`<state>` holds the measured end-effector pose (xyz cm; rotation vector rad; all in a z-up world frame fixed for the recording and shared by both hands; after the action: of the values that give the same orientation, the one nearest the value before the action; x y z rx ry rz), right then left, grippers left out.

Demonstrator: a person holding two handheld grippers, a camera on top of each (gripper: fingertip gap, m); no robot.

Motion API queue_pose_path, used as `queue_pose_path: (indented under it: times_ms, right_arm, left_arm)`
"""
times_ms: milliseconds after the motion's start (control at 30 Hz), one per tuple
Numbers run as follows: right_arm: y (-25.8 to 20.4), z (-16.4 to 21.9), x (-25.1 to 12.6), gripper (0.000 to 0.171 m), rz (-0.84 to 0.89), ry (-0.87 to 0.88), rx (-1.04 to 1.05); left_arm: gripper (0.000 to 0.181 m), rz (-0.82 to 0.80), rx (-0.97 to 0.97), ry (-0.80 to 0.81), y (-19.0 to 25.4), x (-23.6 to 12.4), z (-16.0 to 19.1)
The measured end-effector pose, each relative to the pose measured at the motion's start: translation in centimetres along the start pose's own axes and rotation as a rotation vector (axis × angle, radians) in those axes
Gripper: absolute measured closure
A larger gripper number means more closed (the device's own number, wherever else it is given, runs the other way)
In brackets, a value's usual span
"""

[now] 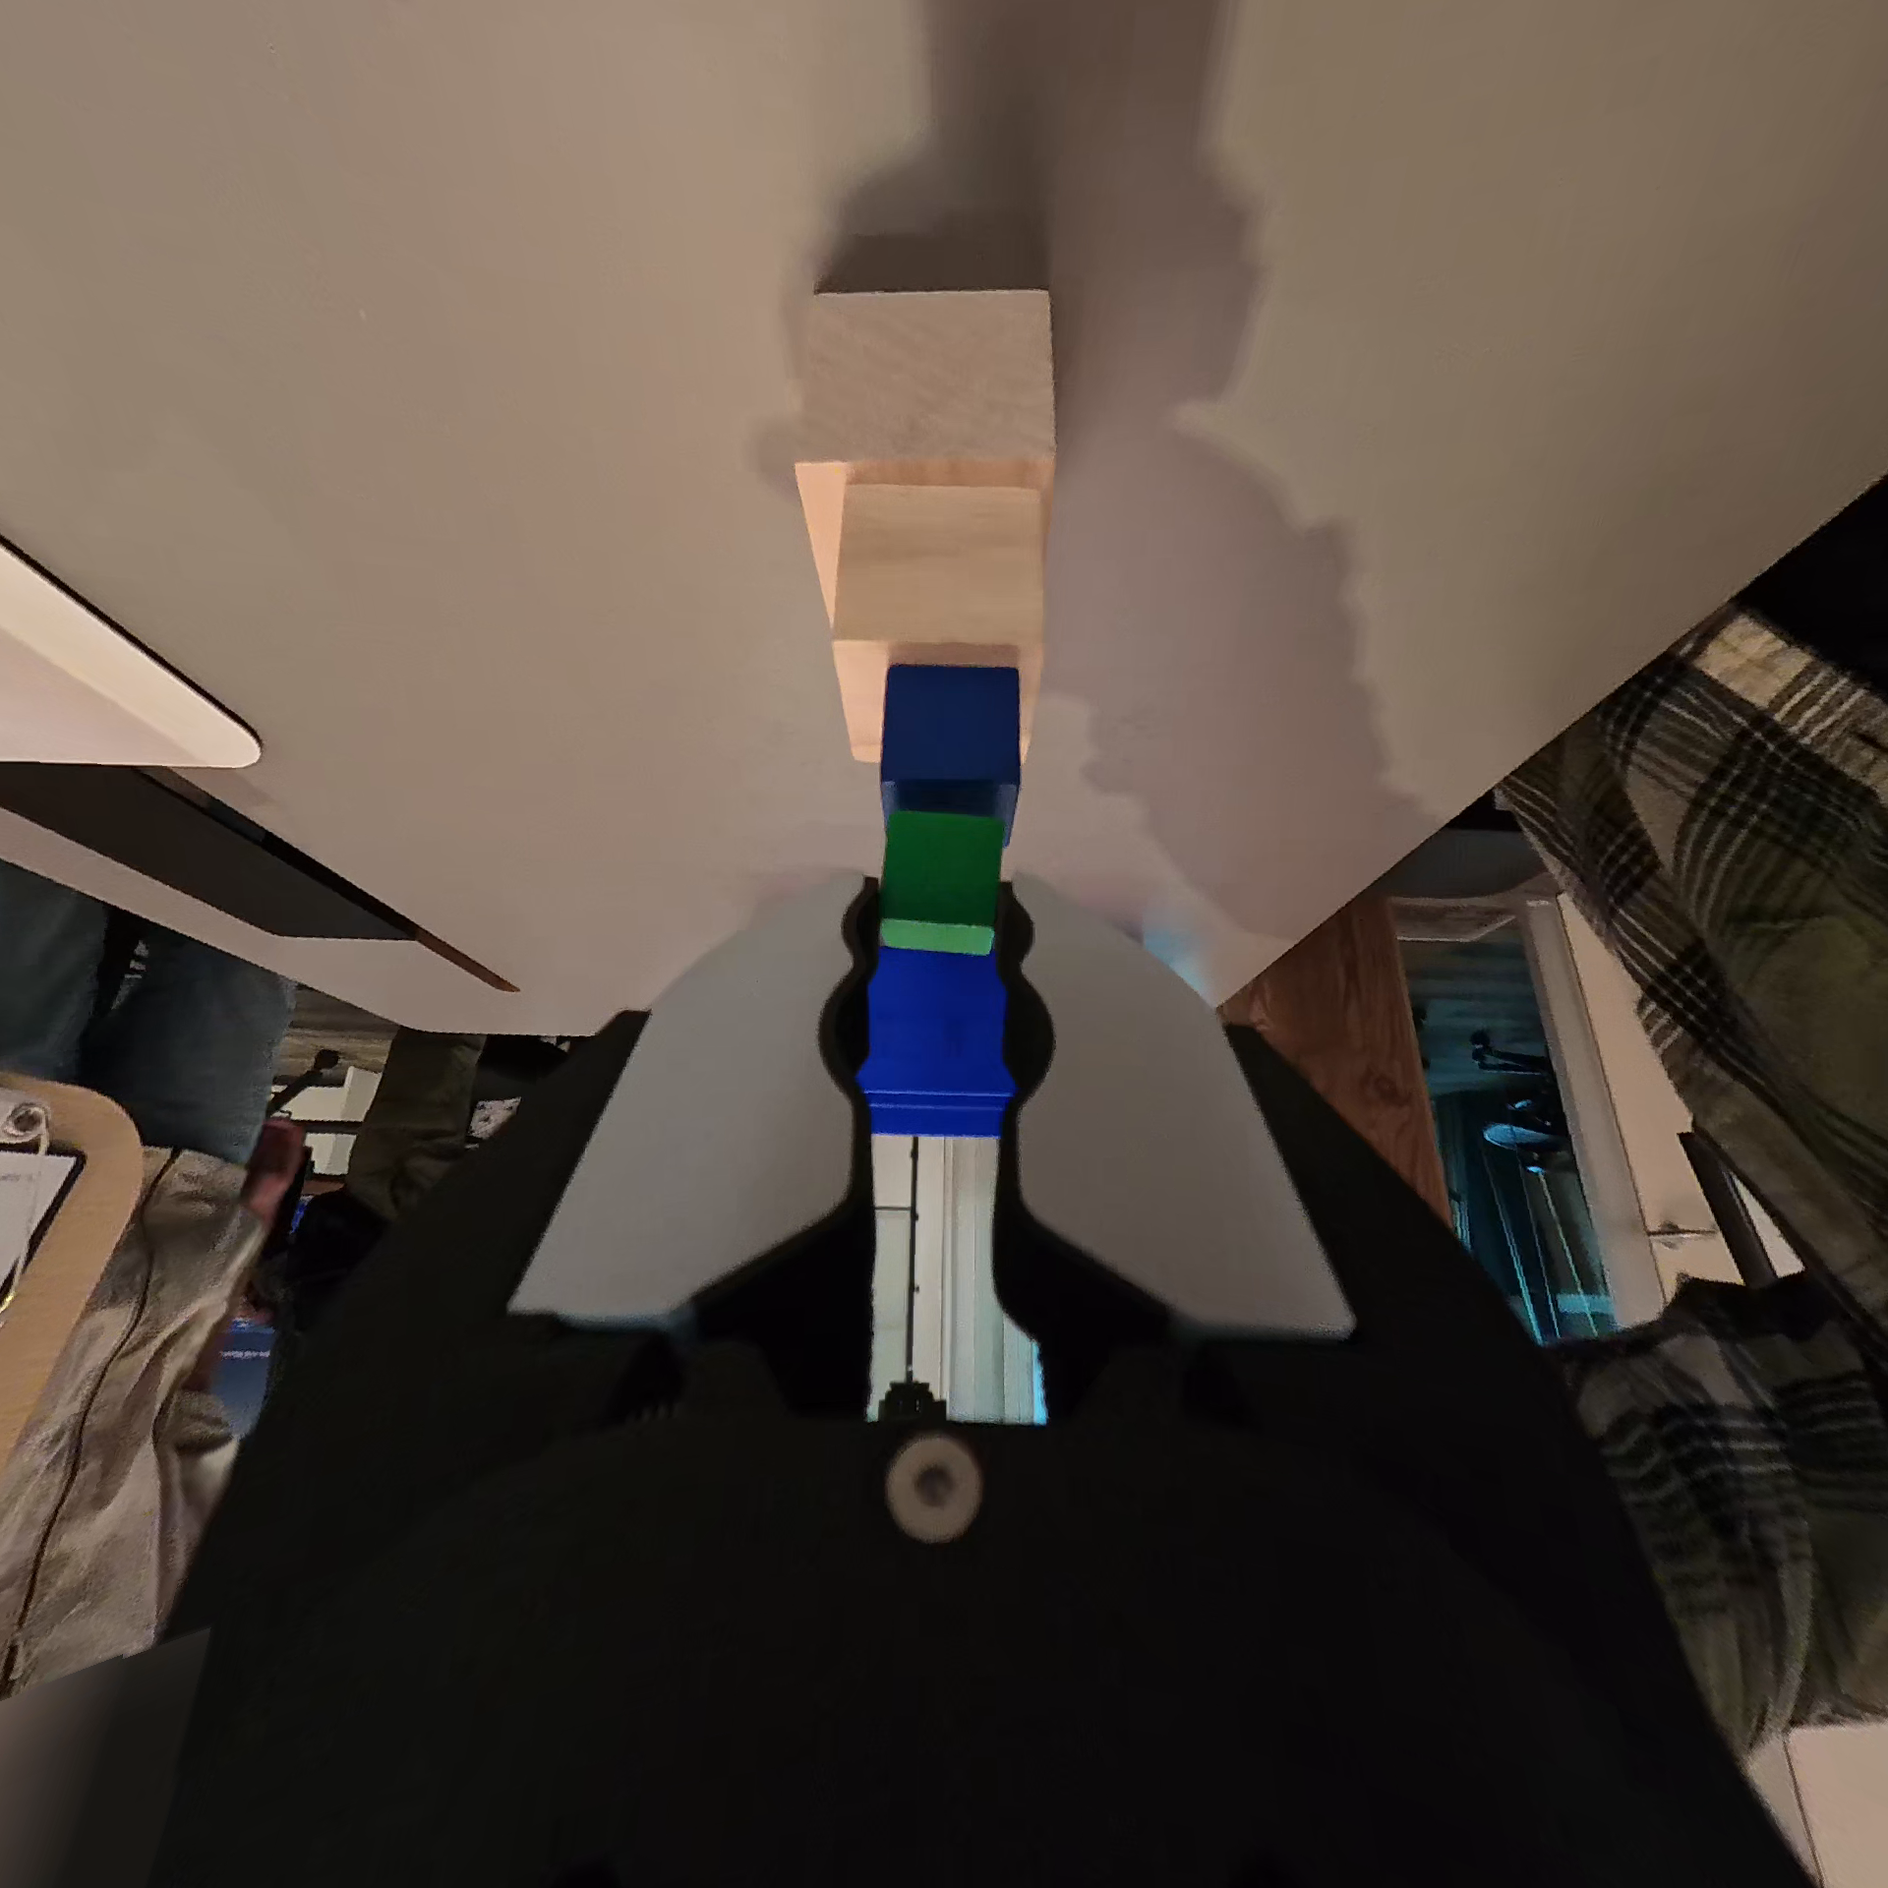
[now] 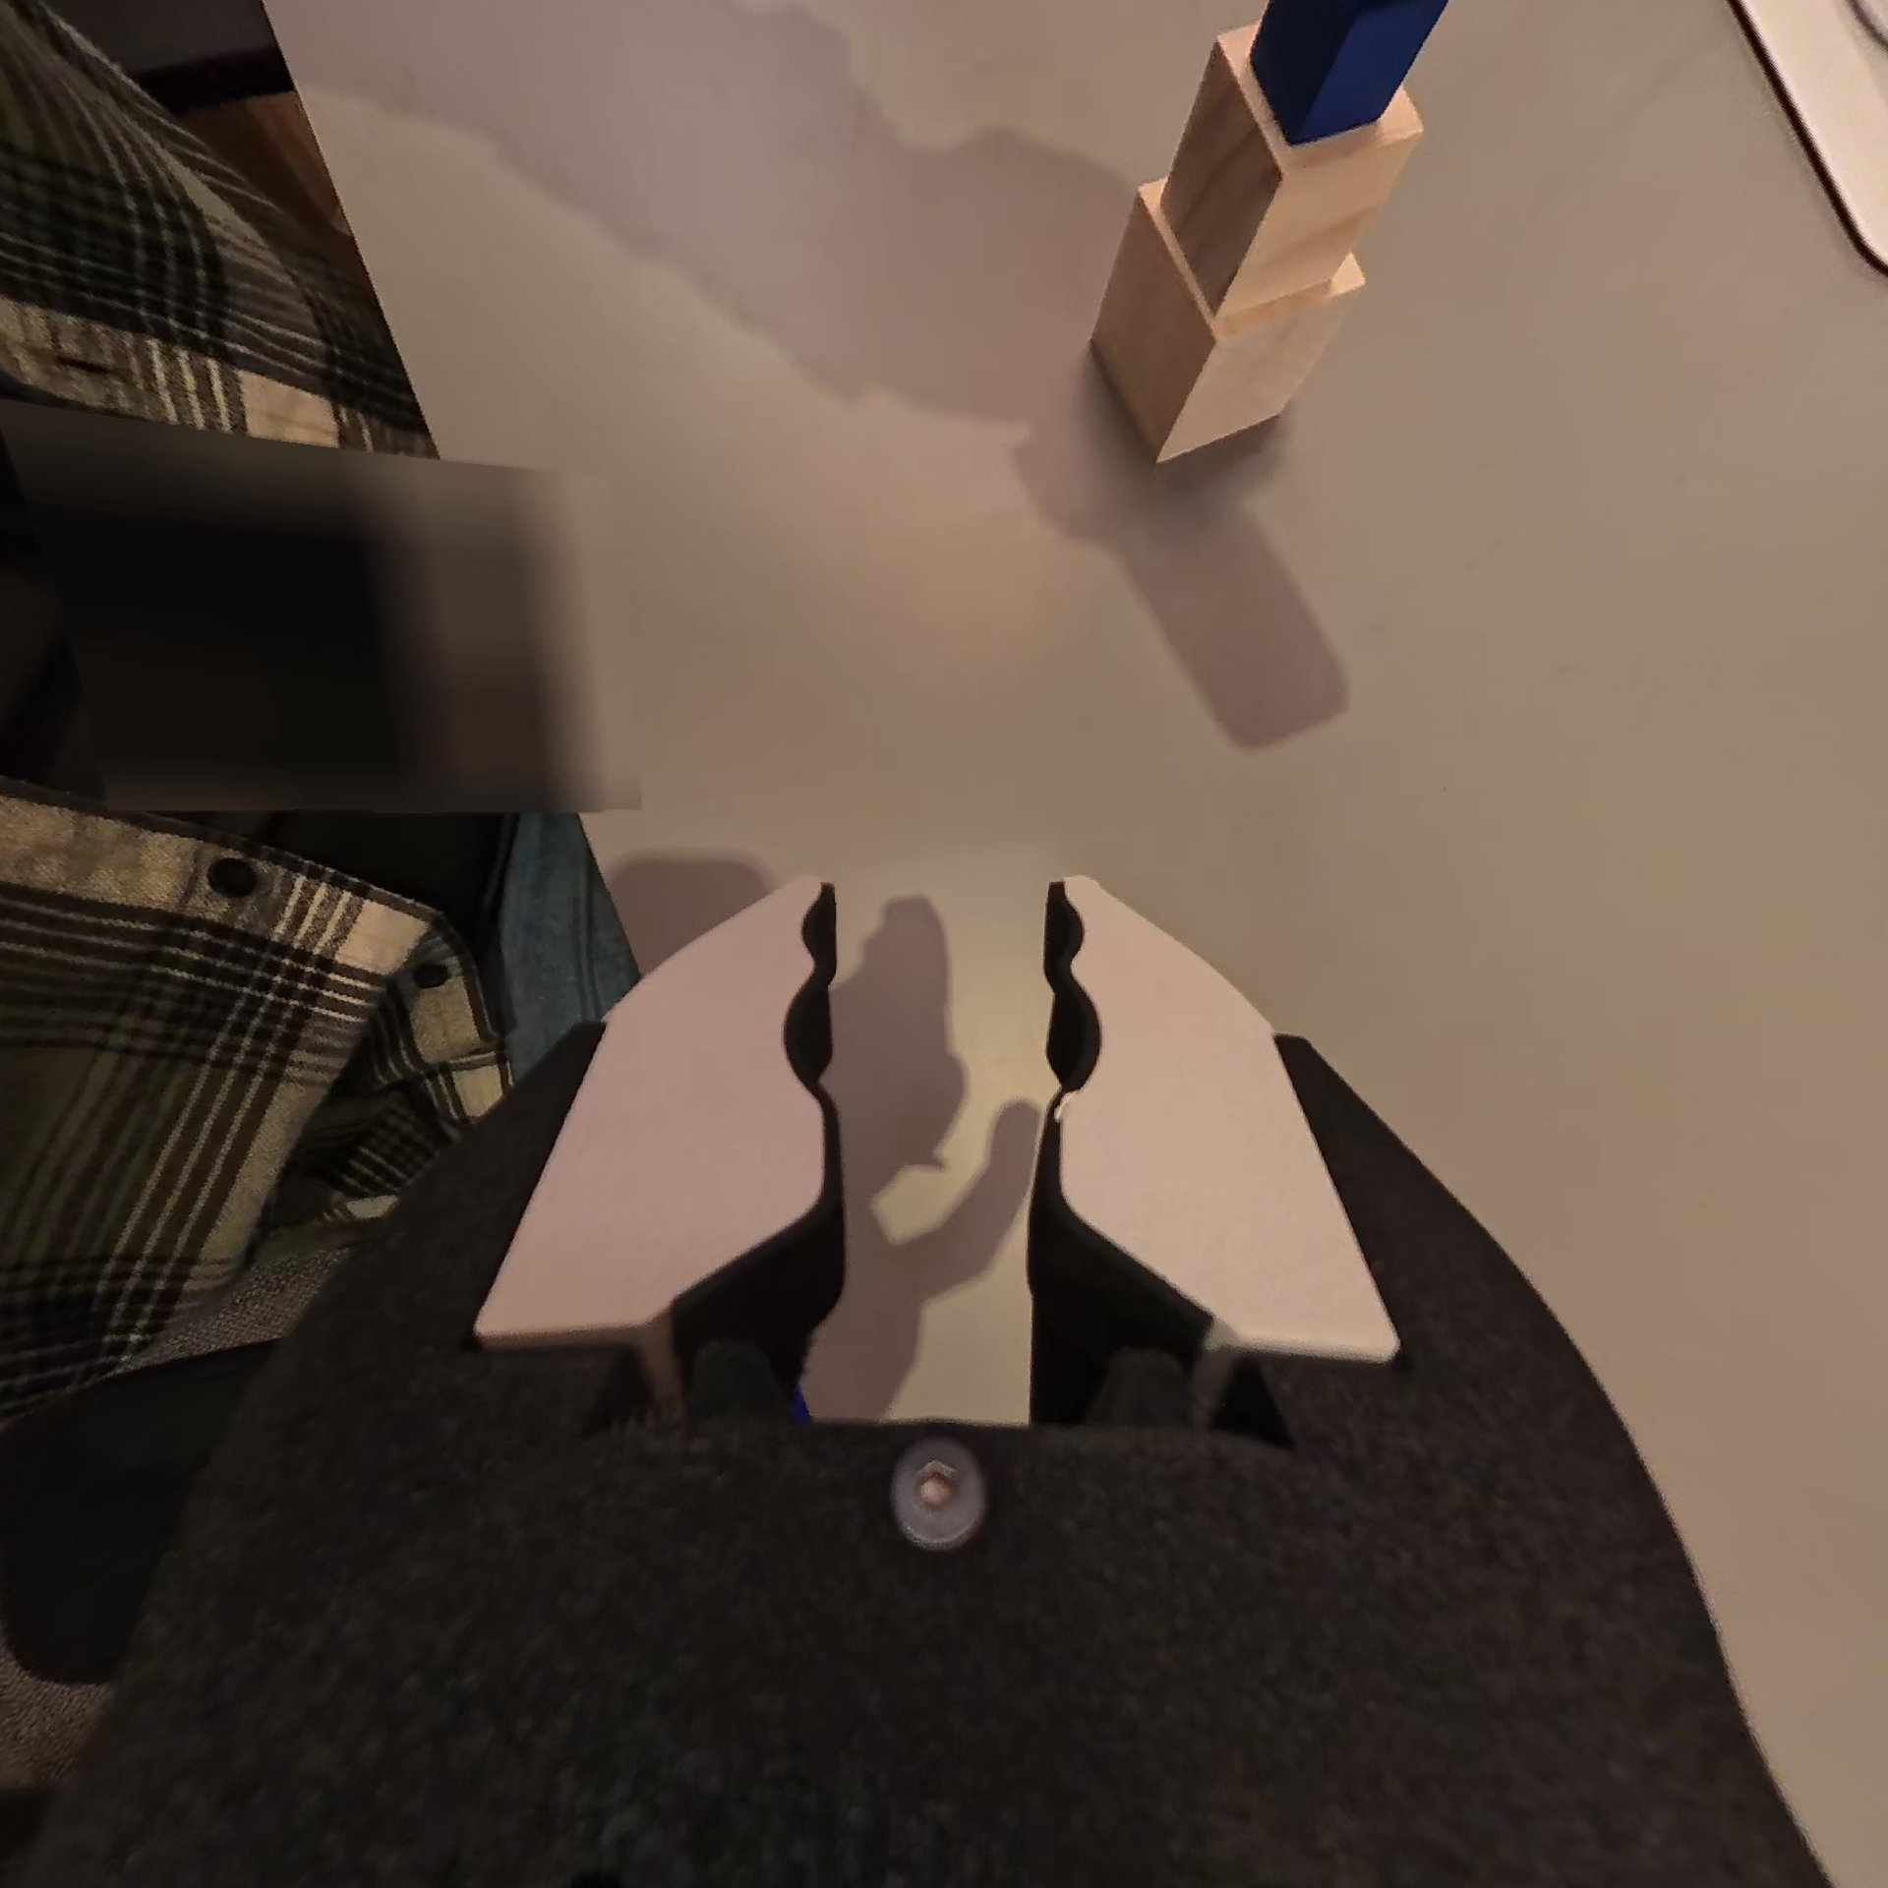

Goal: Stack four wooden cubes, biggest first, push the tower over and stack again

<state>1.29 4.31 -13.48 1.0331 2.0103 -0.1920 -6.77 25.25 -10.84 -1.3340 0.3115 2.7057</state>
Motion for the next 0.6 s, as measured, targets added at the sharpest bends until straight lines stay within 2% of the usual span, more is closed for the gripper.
queue_pose_path:
  times_ms: [600]
  right_arm:
    - [0.22,0.24,0.26,0.136,-0.011,-0.003,0.002]
  left_arm:
    - [0.16,0.028,0.02,-0.011,-0.09,0.31,-0.54]
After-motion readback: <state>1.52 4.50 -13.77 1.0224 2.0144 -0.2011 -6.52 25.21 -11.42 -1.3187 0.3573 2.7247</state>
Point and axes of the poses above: each gripper's, where its closed fingertips meet, x out along the fingers, z out of its underside, y = z × x across the jaws, the point moved 6 cm from there along -x, back along the fingers, and after that the axes turned 11 degrees about z, right-handed, at the moved point
